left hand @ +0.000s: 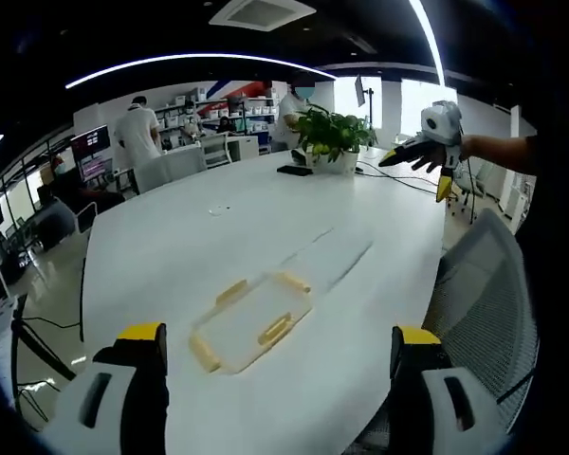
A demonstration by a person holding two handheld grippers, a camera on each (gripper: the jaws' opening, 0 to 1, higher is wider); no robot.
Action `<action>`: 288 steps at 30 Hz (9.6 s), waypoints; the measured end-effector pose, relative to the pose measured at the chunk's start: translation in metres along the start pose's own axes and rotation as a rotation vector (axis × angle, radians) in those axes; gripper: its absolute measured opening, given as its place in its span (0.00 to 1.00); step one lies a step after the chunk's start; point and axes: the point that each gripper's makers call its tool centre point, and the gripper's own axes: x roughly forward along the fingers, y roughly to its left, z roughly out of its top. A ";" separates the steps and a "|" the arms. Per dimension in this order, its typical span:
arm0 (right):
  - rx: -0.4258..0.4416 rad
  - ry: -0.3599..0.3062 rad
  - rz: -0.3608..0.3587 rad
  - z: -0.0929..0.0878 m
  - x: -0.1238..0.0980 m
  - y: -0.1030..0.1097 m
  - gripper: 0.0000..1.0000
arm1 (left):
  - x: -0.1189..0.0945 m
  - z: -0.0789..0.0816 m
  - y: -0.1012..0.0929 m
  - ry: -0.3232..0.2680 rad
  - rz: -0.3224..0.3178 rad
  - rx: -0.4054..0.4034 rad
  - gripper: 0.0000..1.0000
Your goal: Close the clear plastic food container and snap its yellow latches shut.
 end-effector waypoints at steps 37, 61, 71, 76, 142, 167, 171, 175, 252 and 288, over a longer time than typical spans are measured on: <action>-0.162 0.132 0.153 0.011 0.071 0.014 0.88 | 0.028 -0.031 0.031 0.154 -0.106 0.144 0.87; -0.232 0.184 0.208 0.030 0.119 0.024 0.80 | 0.045 -0.048 0.045 0.240 -0.178 0.227 0.78; -0.243 0.210 0.233 0.033 0.138 0.027 0.76 | 0.051 -0.050 0.051 0.259 -0.205 0.252 0.74; -0.255 0.226 0.246 0.034 0.147 0.030 0.74 | 0.054 -0.056 0.054 0.278 -0.221 0.266 0.73; -0.386 0.460 0.308 0.006 0.254 0.023 0.42 | 0.107 -0.090 0.095 0.457 -0.402 0.527 0.36; -0.429 0.536 0.326 -0.008 0.263 0.018 0.40 | 0.117 -0.097 0.093 0.475 -0.481 0.547 0.35; -0.400 0.537 0.339 -0.009 0.262 0.019 0.39 | 0.117 -0.097 0.092 0.470 -0.495 0.542 0.34; -0.390 0.537 0.346 -0.010 0.262 0.020 0.39 | 0.117 -0.098 0.093 0.466 -0.509 0.535 0.34; -0.441 0.461 0.397 0.041 0.169 0.026 0.35 | 0.062 -0.024 0.044 0.489 -0.463 0.516 0.32; -0.390 0.472 0.373 0.008 0.098 -0.014 0.35 | 0.105 0.029 -0.008 0.471 -0.503 0.547 0.32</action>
